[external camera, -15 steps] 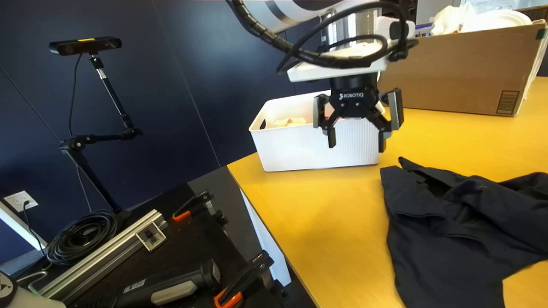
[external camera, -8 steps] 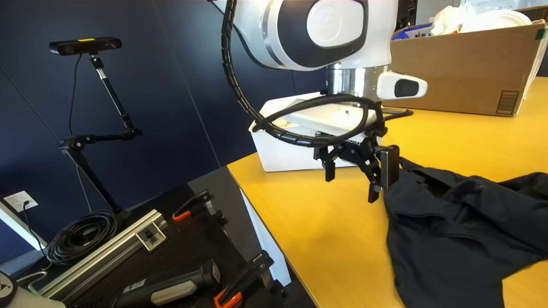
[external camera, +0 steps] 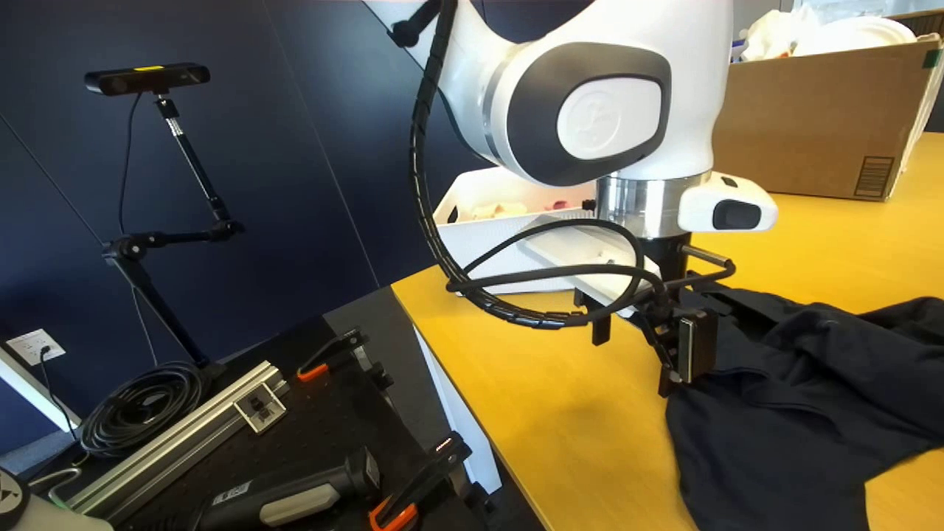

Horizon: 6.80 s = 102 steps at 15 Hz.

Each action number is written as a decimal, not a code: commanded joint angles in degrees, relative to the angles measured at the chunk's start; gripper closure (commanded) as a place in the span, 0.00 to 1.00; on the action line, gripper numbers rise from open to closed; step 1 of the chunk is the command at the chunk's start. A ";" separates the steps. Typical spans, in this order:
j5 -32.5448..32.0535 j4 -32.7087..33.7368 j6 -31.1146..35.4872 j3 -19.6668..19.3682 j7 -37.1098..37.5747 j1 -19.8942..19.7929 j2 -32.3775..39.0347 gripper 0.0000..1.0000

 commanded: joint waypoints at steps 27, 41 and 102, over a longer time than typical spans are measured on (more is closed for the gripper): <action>4.37 9.75 14.59 2.96 6.35 -0.78 10.64 0.15; 5.35 -0.74 18.87 2.84 5.89 -2.07 4.56 1.00; -22.53 3.17 9.04 1.00 -37.19 0.70 4.54 0.00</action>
